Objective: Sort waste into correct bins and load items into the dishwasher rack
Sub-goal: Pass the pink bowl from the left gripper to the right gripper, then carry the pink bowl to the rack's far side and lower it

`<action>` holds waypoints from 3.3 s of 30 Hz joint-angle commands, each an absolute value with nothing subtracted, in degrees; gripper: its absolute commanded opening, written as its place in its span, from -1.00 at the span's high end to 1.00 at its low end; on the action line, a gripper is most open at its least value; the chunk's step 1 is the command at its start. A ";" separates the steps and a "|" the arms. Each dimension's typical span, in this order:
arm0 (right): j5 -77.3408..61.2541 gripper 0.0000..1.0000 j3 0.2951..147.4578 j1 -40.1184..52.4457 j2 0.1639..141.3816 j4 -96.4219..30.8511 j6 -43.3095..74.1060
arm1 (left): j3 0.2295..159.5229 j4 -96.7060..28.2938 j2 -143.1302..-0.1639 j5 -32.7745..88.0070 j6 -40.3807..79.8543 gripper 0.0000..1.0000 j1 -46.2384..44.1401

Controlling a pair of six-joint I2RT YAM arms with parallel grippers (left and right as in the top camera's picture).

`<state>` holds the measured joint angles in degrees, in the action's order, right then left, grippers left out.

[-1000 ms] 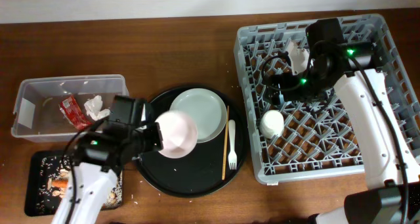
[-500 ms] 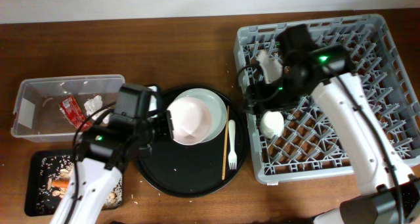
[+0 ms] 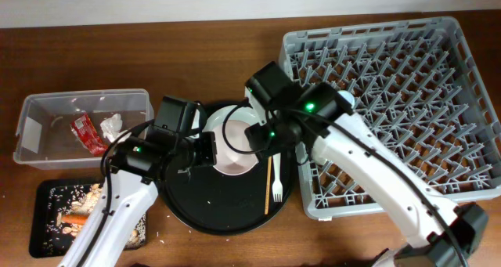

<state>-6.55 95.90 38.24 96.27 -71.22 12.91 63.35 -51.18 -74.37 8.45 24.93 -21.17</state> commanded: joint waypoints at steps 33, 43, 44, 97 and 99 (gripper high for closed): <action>-3.79 0.92 96.66 31.48 102.30 -68.97 14.04 | 69.14 -52.75 -72.25 12.93 22.22 0.30 -17.26; 13.61 0.92 96.66 20.40 102.30 -67.83 13.23 | 74.11 -51.70 -61.08 12.67 22.24 -0.98 -15.20; 18.17 0.92 96.68 19.33 102.30 -67.61 12.29 | 74.11 -51.72 -61.17 12.67 22.24 -0.98 -15.20; 63.94 0.92 96.66 7.64 121.23 -20.95 -31.16 | 74.11 -52.12 -61.14 12.67 22.24 -0.98 -15.22; 66.30 0.92 96.66 7.09 121.23 -18.35 -35.62 | 74.11 -52.12 -61.14 12.67 22.24 -0.98 -15.22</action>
